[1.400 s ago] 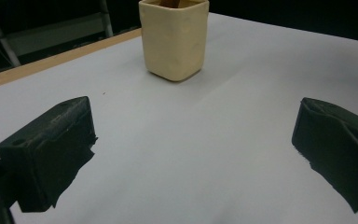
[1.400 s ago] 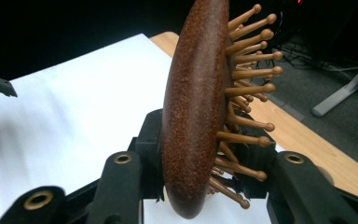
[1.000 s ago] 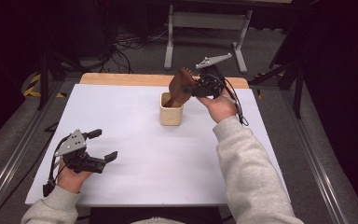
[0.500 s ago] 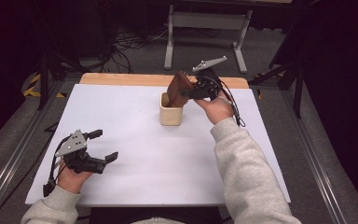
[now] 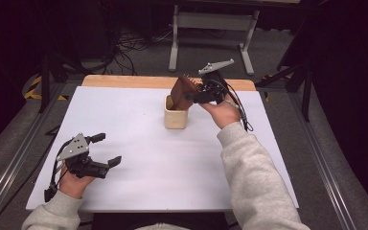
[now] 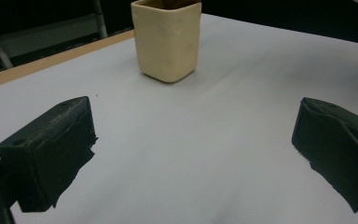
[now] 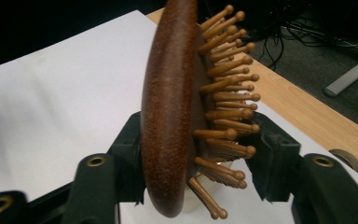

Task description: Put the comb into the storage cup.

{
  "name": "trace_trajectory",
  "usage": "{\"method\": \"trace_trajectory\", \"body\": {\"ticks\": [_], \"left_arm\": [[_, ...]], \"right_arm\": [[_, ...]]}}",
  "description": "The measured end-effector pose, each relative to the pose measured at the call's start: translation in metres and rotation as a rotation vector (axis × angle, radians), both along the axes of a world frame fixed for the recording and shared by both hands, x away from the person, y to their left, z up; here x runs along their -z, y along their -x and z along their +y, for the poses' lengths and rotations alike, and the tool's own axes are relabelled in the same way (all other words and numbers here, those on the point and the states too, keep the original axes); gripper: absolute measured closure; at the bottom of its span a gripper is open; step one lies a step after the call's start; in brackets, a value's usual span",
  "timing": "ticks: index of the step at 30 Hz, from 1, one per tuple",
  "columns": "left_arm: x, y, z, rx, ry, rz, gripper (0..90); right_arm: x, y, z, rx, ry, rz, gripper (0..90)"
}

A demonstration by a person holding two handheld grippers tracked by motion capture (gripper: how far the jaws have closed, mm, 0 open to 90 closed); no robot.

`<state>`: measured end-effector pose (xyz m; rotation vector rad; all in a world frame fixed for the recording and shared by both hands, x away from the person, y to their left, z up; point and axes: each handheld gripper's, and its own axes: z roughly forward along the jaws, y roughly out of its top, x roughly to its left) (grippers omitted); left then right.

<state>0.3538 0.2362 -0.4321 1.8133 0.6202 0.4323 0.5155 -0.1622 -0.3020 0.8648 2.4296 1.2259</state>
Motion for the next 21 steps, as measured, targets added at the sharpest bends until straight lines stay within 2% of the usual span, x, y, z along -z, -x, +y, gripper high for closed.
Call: {"method": "trace_trajectory", "body": {"ticks": [2,5,9,10,12,14,18,21], "left_arm": [[0.0,0.0,0.0,-0.001,0.005,0.003,0.6],[0.0,0.0,0.0,0.002,0.002,0.001,0.5],[0.0,0.0,0.0,0.001,0.005,0.003,0.6],[0.0,-0.001,0.0,0.002,0.002,0.004,0.6],[0.0,-0.001,0.0,0.001,0.0,0.005,0.5],[0.001,-0.001,0.0,0.002,-0.001,0.006,0.6],[0.0,-0.001,0.0,0.002,-0.001,0.005,0.5],[0.001,-0.001,0.0,0.001,-0.002,0.006,0.6]], "right_arm": [[0.0,0.0,-0.001,0.001,-0.021,-0.009,34.1],[0.001,0.0,-0.001,-0.003,-0.038,-0.036,18.9],[-0.001,0.004,-0.001,-0.029,-0.029,-0.09,9.2],[-0.003,0.006,-0.002,-0.046,-0.052,-0.108,2.8],[-0.006,0.01,-0.001,-0.081,-0.082,-0.104,1.4],[-0.01,0.015,0.0,-0.113,-0.113,-0.119,0.8],[-0.018,0.023,-0.001,-0.138,-0.144,-0.155,1.3],[-0.021,0.027,-0.004,-0.137,-0.153,-0.168,1.4]]}}
